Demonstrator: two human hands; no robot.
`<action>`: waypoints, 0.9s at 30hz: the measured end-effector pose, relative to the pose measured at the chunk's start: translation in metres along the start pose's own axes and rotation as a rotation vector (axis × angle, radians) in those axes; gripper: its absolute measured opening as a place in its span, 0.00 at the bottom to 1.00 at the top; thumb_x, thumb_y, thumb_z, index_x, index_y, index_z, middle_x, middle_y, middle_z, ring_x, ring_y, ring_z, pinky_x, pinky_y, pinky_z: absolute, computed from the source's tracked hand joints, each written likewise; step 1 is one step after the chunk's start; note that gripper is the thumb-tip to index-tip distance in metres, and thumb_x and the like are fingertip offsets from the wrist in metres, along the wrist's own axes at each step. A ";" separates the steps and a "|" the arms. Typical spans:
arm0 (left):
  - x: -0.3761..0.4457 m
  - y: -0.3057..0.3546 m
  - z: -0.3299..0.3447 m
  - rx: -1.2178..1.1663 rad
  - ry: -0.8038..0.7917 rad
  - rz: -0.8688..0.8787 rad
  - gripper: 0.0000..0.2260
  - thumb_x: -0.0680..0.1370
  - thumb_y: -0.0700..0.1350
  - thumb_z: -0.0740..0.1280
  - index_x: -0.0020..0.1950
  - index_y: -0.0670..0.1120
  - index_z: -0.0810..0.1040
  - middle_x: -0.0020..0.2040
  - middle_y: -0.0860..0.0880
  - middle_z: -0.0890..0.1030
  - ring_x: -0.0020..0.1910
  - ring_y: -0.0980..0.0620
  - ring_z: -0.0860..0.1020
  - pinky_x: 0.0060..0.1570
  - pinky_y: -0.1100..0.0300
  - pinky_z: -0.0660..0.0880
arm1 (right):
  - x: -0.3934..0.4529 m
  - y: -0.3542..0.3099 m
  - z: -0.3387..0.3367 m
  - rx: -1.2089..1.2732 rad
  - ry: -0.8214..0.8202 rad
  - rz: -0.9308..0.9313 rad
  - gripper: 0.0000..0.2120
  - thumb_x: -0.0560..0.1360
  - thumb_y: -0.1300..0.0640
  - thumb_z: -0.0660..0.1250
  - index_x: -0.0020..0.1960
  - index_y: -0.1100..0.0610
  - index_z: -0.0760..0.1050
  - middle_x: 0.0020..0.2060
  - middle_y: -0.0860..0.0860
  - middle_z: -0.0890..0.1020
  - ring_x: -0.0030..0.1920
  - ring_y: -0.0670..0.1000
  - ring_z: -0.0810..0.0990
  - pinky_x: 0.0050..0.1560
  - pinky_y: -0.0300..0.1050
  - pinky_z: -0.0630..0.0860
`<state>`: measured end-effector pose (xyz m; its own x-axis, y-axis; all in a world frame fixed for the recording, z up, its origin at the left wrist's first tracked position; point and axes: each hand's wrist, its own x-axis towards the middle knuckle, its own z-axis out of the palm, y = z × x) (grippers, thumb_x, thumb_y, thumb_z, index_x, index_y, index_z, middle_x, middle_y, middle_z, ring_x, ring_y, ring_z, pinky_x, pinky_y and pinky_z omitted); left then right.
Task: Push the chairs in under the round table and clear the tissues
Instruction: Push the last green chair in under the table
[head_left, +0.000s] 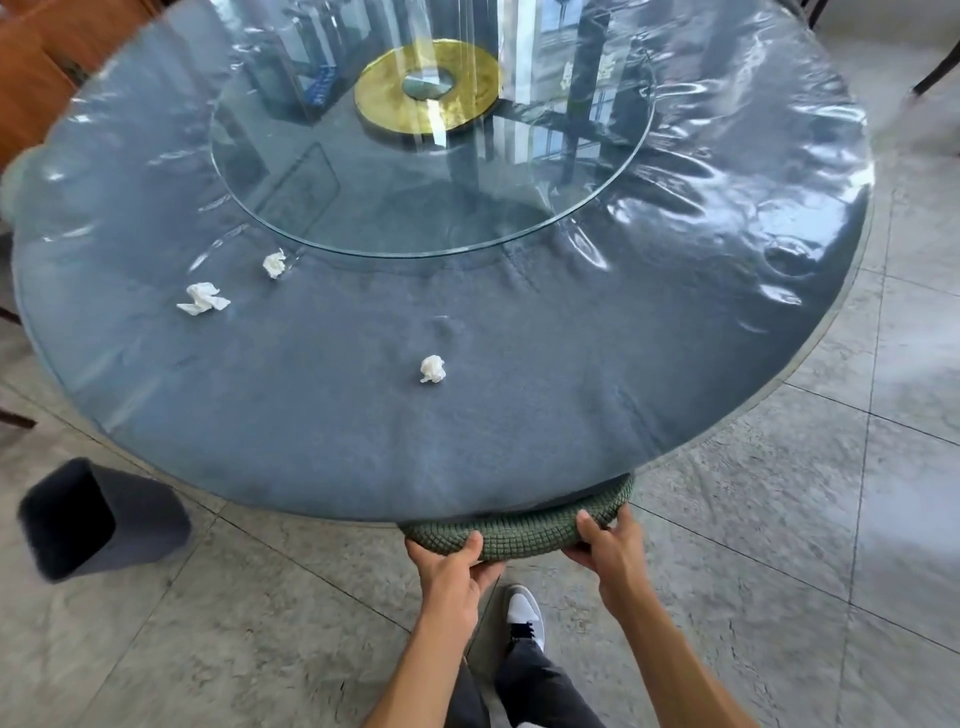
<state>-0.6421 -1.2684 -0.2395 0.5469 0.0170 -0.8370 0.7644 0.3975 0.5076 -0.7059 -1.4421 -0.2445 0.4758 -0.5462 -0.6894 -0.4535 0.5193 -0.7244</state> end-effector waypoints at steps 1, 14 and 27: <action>0.001 0.000 0.004 -0.010 -0.001 0.001 0.35 0.75 0.25 0.65 0.70 0.59 0.63 0.68 0.41 0.71 0.62 0.35 0.76 0.40 0.38 0.81 | 0.004 -0.003 -0.001 -0.001 -0.004 -0.004 0.11 0.79 0.66 0.64 0.59 0.60 0.68 0.53 0.61 0.80 0.50 0.61 0.83 0.37 0.47 0.83; -0.002 0.007 0.017 -0.002 0.012 0.010 0.33 0.75 0.25 0.65 0.68 0.58 0.63 0.67 0.42 0.72 0.62 0.37 0.76 0.44 0.32 0.79 | 0.014 -0.009 0.002 0.019 0.023 0.026 0.11 0.78 0.68 0.64 0.59 0.61 0.69 0.53 0.61 0.81 0.51 0.61 0.83 0.39 0.52 0.84; -0.013 0.012 0.011 0.148 0.127 0.097 0.27 0.74 0.28 0.69 0.67 0.47 0.65 0.61 0.41 0.75 0.56 0.40 0.79 0.45 0.45 0.82 | 0.003 -0.008 -0.002 -0.323 0.086 -0.077 0.13 0.77 0.58 0.68 0.60 0.58 0.71 0.56 0.62 0.81 0.52 0.59 0.81 0.51 0.56 0.80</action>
<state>-0.6362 -1.2742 -0.2203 0.5800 0.1673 -0.7972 0.7574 0.2494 0.6034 -0.7017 -1.4494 -0.2408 0.4592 -0.6363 -0.6199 -0.6401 0.2469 -0.7276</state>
